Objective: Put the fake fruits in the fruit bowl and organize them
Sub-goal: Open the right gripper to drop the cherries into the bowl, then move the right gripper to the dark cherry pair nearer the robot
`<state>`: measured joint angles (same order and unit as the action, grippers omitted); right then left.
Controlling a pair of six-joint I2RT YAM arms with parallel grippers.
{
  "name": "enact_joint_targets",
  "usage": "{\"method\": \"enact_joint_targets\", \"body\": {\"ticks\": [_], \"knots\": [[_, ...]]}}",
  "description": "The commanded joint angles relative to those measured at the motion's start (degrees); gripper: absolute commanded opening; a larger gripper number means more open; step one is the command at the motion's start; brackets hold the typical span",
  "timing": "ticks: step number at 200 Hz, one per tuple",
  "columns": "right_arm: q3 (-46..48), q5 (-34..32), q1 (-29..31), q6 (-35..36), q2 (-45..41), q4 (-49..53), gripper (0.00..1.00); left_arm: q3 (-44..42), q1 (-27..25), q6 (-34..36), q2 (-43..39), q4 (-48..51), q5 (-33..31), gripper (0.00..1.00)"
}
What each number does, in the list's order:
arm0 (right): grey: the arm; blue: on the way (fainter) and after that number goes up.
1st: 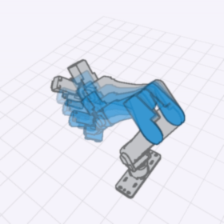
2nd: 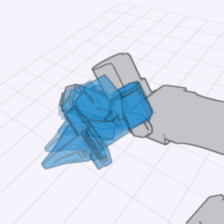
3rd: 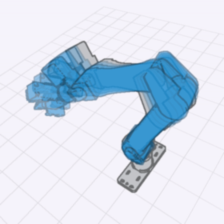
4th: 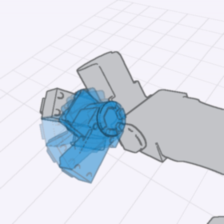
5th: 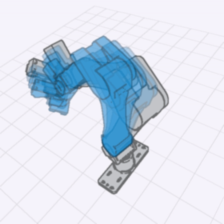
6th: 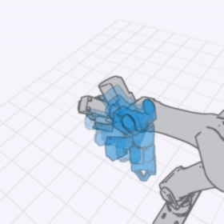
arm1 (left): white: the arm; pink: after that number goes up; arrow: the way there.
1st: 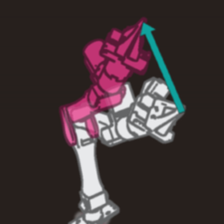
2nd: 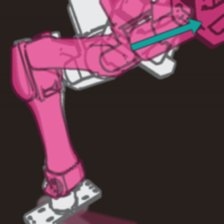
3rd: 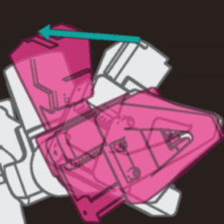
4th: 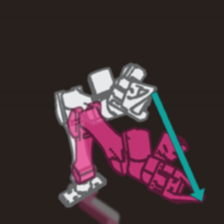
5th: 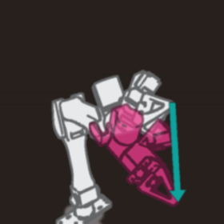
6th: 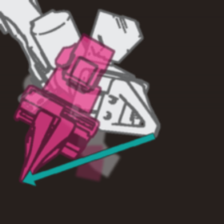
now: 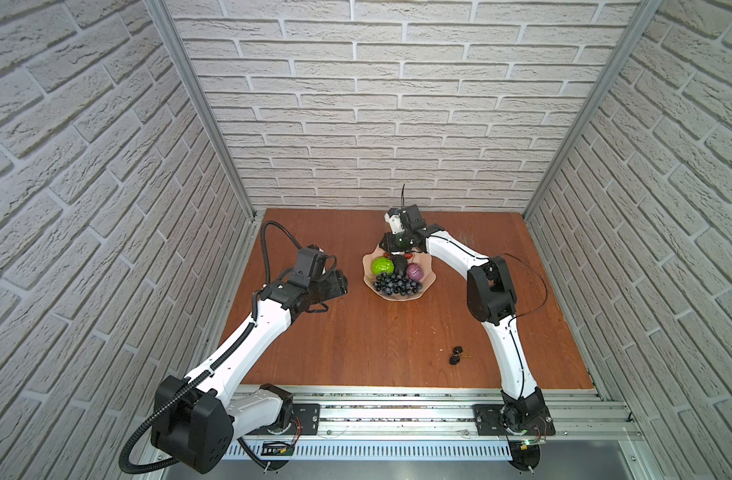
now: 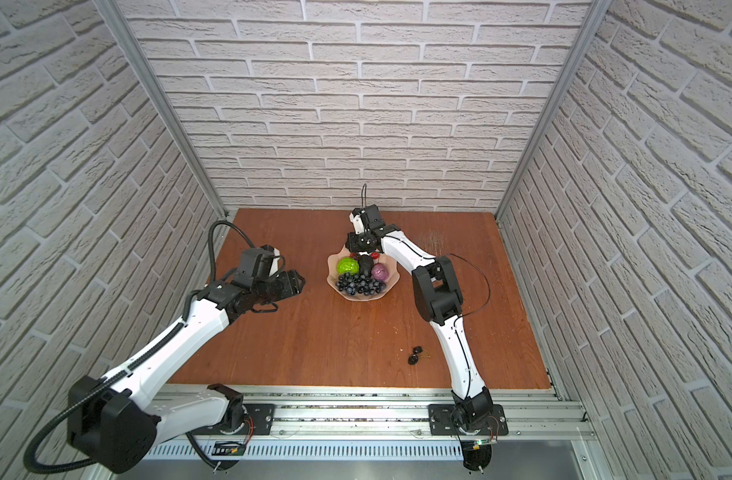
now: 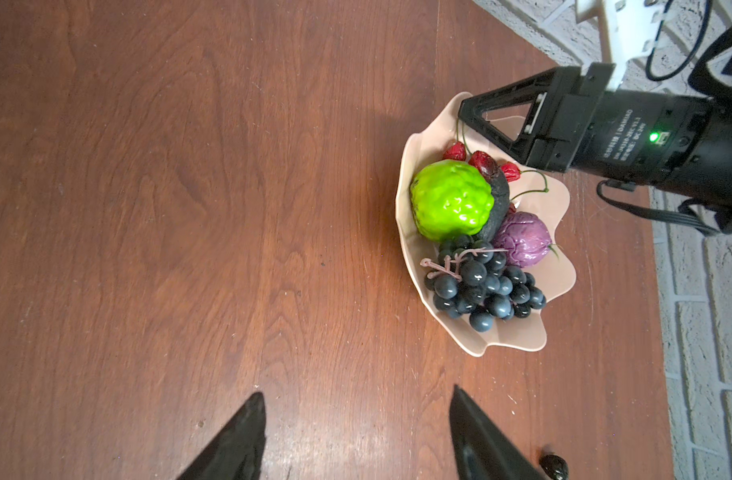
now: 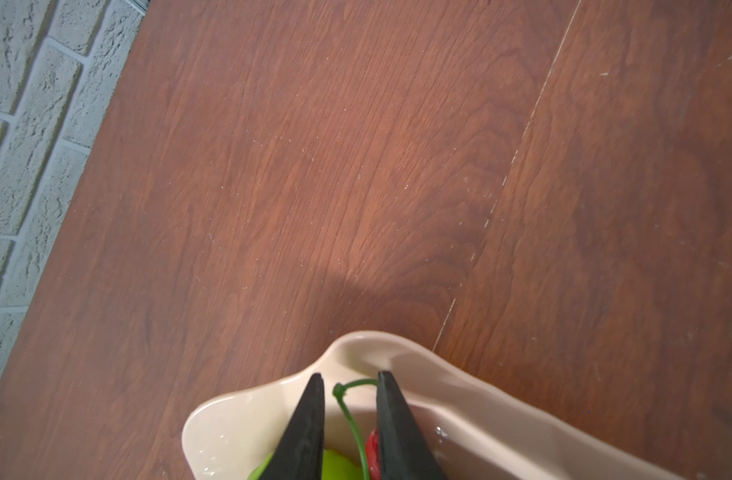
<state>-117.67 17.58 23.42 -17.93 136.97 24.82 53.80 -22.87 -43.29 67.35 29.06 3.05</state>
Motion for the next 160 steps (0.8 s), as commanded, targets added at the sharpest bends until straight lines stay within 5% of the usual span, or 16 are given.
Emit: {"method": "enact_joint_targets", "body": {"ticks": [1,119,160], "knots": [[0.52,0.11,0.22,1.39,-2.67,0.27,0.29,-0.02,0.27,-0.12,-0.86,-0.19,0.04,0.7],[16.1,-3.54,0.24,4.96,-23.17,0.98,0.4,0.57,-1.3,-1.11,-1.13,0.76,1.0,0.7],[31.33,-8.32,0.23,4.45,-39.63,0.83,0.41,-0.88,-2.45,-1.49,-0.25,-3.13,1.06,0.7]]}}
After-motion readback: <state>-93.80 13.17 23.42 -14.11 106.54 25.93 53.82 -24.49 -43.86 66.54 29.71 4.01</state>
